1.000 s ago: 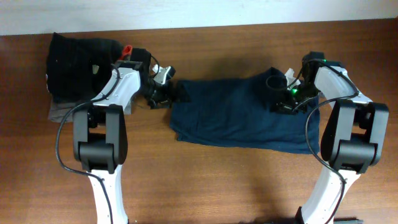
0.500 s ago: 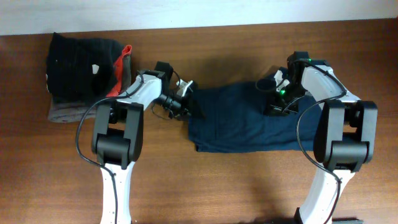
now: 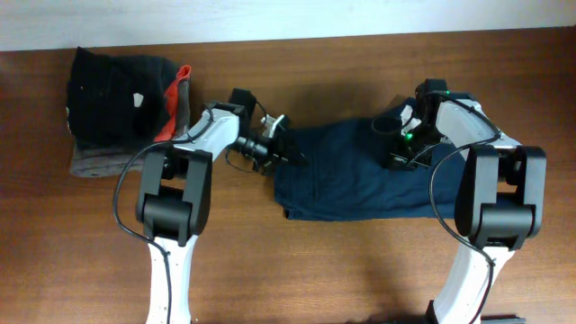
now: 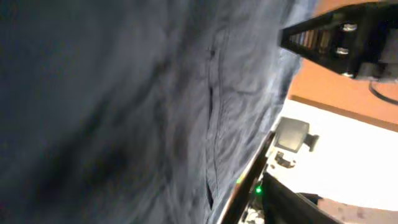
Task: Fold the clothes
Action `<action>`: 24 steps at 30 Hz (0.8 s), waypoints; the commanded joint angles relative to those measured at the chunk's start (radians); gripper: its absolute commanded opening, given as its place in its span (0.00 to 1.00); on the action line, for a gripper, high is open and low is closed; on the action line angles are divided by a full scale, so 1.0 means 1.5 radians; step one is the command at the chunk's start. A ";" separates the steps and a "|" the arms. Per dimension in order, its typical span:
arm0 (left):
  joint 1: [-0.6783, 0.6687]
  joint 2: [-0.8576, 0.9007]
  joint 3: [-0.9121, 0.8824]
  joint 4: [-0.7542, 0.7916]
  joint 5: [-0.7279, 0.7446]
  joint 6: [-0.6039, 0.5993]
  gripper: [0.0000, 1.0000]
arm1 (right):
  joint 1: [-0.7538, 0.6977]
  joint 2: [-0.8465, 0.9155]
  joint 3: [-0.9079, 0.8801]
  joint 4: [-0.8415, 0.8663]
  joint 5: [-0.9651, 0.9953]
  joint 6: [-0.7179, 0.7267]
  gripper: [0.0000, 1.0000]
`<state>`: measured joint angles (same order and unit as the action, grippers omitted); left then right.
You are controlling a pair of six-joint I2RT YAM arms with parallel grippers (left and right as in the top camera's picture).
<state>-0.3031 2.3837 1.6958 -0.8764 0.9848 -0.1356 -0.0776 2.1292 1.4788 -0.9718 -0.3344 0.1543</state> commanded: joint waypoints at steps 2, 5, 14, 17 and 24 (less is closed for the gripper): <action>-0.064 0.031 -0.017 0.009 -0.183 -0.100 0.33 | 0.004 0.014 -0.034 -0.003 0.019 0.013 0.15; -0.066 0.030 -0.017 0.009 -0.183 -0.104 0.09 | 0.004 0.014 -0.034 -0.006 0.019 0.013 0.13; 0.027 -0.024 0.155 -0.266 -0.310 0.028 0.01 | -0.052 -0.049 0.073 -0.143 0.020 -0.018 0.07; 0.052 -0.062 0.256 -0.374 -0.464 0.042 0.01 | -0.078 -0.101 0.117 -0.171 0.020 -0.018 0.07; 0.048 -0.081 0.470 -0.541 -0.664 0.071 0.01 | -0.088 -0.161 0.138 -0.175 0.022 -0.017 0.08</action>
<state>-0.2077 2.3009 2.3058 -1.6741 0.1333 -0.0620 -0.2142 1.9011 1.6775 -1.2304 -0.3111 0.1337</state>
